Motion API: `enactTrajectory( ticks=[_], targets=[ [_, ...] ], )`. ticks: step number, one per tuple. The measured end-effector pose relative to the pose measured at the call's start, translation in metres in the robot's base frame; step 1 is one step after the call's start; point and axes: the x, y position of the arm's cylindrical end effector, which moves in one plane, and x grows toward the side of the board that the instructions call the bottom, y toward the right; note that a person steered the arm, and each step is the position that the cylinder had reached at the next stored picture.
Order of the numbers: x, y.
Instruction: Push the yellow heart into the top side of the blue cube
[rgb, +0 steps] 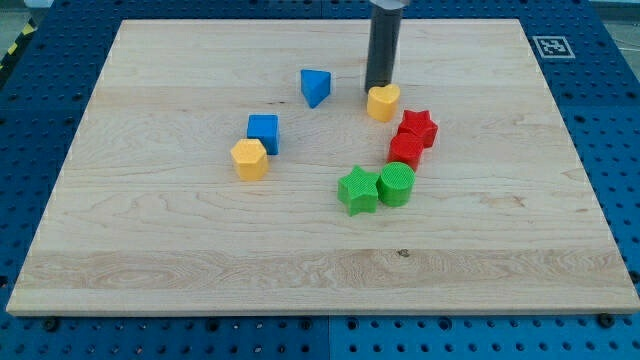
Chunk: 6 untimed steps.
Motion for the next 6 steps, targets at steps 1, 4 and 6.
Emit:
enactTrajectory(
  ticks=[1,4,6],
  targets=[
    [0.000,0.029],
    [0.006,0.050],
    [0.025,0.052]
  ],
)
